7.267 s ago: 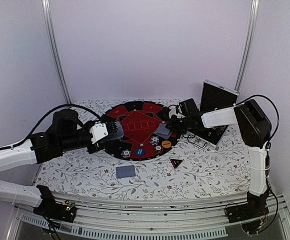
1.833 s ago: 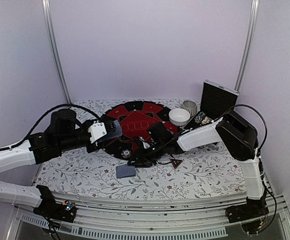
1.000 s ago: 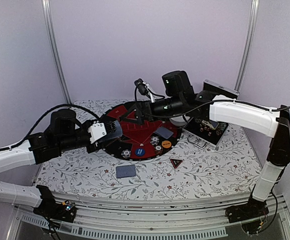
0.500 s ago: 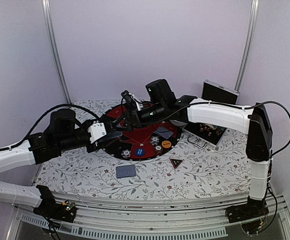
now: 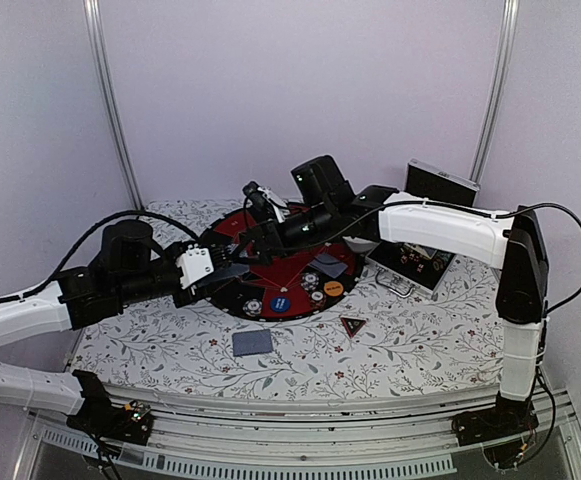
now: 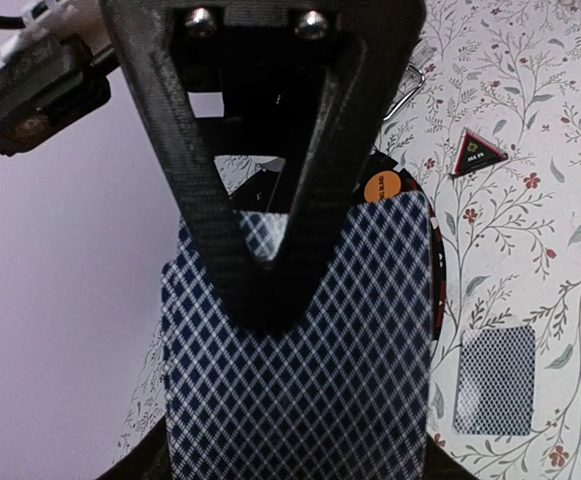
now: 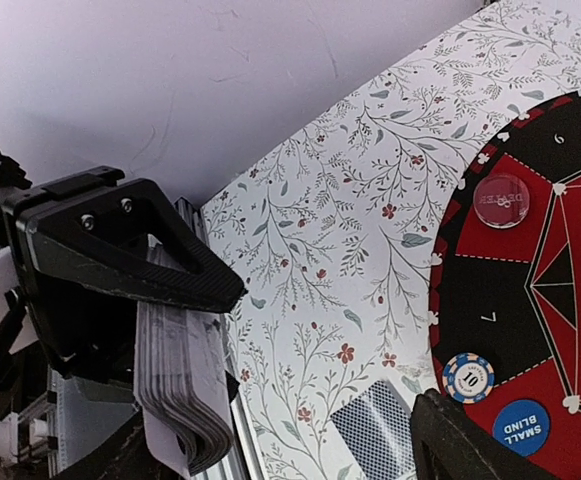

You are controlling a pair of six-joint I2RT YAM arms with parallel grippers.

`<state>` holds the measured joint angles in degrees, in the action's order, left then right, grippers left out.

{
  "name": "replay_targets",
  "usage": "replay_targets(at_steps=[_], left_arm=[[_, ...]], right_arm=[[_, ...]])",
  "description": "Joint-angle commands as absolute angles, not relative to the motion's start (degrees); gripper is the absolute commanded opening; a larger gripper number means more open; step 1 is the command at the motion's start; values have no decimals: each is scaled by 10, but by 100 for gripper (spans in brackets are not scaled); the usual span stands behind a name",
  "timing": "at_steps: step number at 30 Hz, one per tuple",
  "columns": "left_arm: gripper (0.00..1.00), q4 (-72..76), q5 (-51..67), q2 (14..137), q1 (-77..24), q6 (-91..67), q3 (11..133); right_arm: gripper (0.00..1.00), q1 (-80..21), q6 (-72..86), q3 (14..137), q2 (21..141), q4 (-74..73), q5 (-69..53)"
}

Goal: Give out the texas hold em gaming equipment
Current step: Pick up the poker card from the face-down deck piles, then flop the poker card in the community card area.

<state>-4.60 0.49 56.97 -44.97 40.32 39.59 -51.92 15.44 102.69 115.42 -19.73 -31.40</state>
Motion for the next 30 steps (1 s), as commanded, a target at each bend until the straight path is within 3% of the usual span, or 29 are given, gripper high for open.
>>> replay_targets(at_steps=[1, 12, 19, 23, 30], left_arm=[[53, -24, 10, 567, -447, 403, 396], [53, -24, 6, 568, -448, 403, 395], [53, -24, 5, 569, -448, 403, 395], [53, -25, 6, 569, -448, 403, 395], [53, -25, 5, 567, -448, 403, 396]], right_arm=[[76, -515, 123, 1035, 1122, -217, -308], [33, -514, 110, 1044, 1114, -222, -350], [22, -513, 102, 1040, 1095, -235, -323], [4, -513, 99, 1040, 1087, -241, -317], [2, -511, 93, 1039, 1068, -246, -317]])
